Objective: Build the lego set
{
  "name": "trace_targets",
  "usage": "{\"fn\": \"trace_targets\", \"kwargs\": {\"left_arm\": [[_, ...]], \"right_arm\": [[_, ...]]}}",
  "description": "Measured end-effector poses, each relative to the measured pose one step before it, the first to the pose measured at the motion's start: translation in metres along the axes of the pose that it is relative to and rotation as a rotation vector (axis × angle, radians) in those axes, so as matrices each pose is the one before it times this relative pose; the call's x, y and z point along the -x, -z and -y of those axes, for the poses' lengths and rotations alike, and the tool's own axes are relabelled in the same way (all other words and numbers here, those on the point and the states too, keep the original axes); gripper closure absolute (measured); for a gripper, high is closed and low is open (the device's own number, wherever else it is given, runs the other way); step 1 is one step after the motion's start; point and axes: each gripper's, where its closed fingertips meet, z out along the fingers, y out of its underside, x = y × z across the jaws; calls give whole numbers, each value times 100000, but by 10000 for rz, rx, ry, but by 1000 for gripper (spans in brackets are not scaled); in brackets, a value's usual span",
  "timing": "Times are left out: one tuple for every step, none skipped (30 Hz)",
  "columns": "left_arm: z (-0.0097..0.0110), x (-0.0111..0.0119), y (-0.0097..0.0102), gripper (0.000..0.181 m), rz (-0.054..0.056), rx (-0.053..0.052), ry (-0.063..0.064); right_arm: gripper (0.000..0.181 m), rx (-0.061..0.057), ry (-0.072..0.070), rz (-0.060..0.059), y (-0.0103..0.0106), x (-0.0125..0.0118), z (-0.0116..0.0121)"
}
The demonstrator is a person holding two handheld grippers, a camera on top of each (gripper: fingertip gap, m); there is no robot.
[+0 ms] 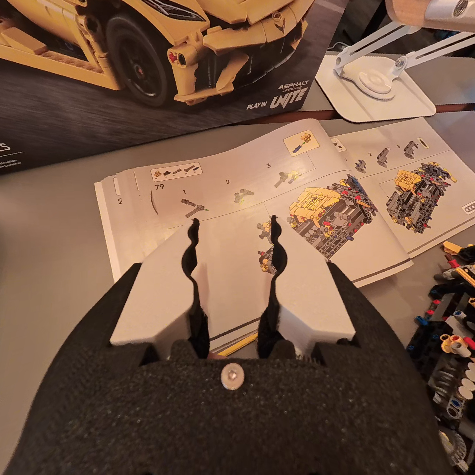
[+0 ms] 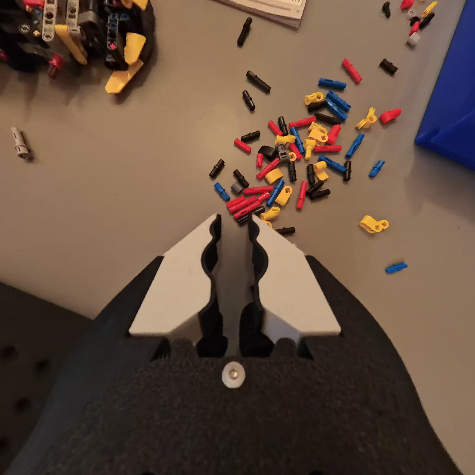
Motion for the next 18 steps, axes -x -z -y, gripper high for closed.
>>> {"fn": "trace_targets", "kwargs": {"left_arm": [[1,2,4,124,-2,-3,4],[25,14,12,124,5,-8,-5],[22,1,7,124,7,-6,-12],[-18,0,-2,124,4,5,-9],[-11,-9,-29,124,-5,7,3],[-22,-23,-26,124,-13,4,11],[-42,-35,-52,124,-16,16,4],[-78,-28,-63,124,-9,33,-9],[-61,-15,-49,124,3,29,-19],[-39,-14,-25,124,4,13,-17],[7,-8,2,124,-2,3,-6],[14,-10,10,124,-5,-10,5],[33,-10,7,124,-5,-14,10],[8,-11,10,124,-10,-2,6],[-33,-10,-7,124,-5,14,-2],[-7,-3,-6,124,6,8,-6],[8,-6,12,124,2,-8,-8],[28,-9,36,124,-2,-6,-7]], "right_arm": [[162,27,-65,84,-39,86,-166],[162,-70,-149,92,8,35,-87],[162,-111,-172,115,28,30,-5],[162,-86,-147,94,12,-1,25],[162,-34,-135,-29,1,-186,45],[162,39,-70,-55,-53,-189,-22],[162,32,2,-18,-63,-78,26],[162,-12,76,-49,10,-53,152],[162,-33,124,-91,53,-109,256],[163,-93,95,-69,73,-114,405],[163,-141,27,-49,34,-135,549],[163,-143,-5,-22,-57,-157,583],[163,-100,-6,-15,-198,-180,493],[163,-32,17,-3,-340,-203,373],[163,14,65,-61,-437,-293,257],[163,-10,84,-105,-462,-354,241],[163,-47,43,0,-474,-213,225],[163,25,-28,69,-484,-153,89]]}}
